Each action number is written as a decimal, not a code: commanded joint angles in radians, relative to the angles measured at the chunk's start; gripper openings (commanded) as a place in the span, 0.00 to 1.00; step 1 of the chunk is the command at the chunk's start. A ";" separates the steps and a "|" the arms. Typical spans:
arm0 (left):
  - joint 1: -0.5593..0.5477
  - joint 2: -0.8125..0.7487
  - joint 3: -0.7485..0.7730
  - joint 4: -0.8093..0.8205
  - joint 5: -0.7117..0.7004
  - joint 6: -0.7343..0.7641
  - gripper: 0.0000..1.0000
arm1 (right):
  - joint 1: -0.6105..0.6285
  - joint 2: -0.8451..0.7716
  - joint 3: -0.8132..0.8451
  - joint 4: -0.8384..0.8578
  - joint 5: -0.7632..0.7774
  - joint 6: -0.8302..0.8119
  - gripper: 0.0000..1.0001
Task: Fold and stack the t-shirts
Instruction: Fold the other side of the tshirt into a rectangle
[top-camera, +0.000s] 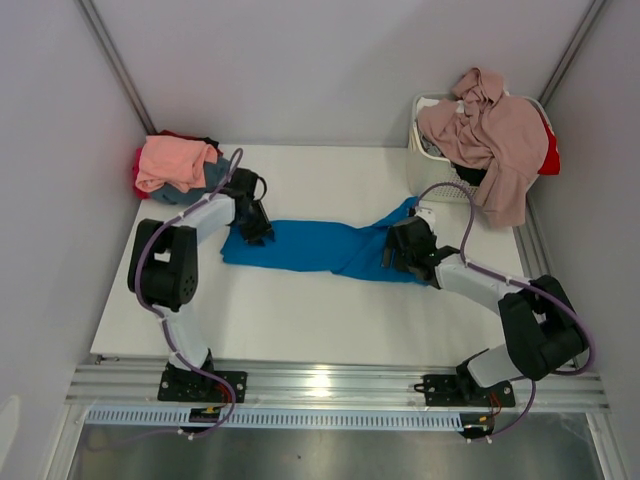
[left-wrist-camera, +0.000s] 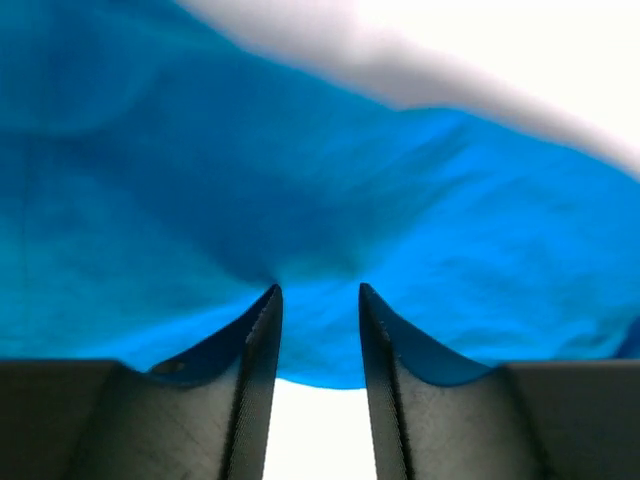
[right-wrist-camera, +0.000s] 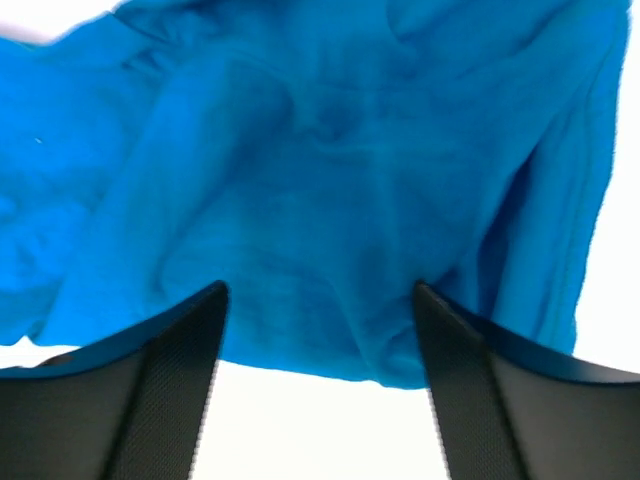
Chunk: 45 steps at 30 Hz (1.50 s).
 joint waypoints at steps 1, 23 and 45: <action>-0.003 0.022 0.107 -0.104 0.029 0.029 0.36 | 0.004 0.021 0.028 -0.014 -0.014 0.037 0.74; -0.029 -0.093 -0.080 -0.134 0.112 0.070 0.01 | -0.017 0.128 0.096 -0.107 -0.070 0.057 0.00; -0.060 -0.151 -0.004 -0.134 -0.038 0.116 0.04 | -0.108 0.198 0.161 -0.204 -0.068 0.077 0.01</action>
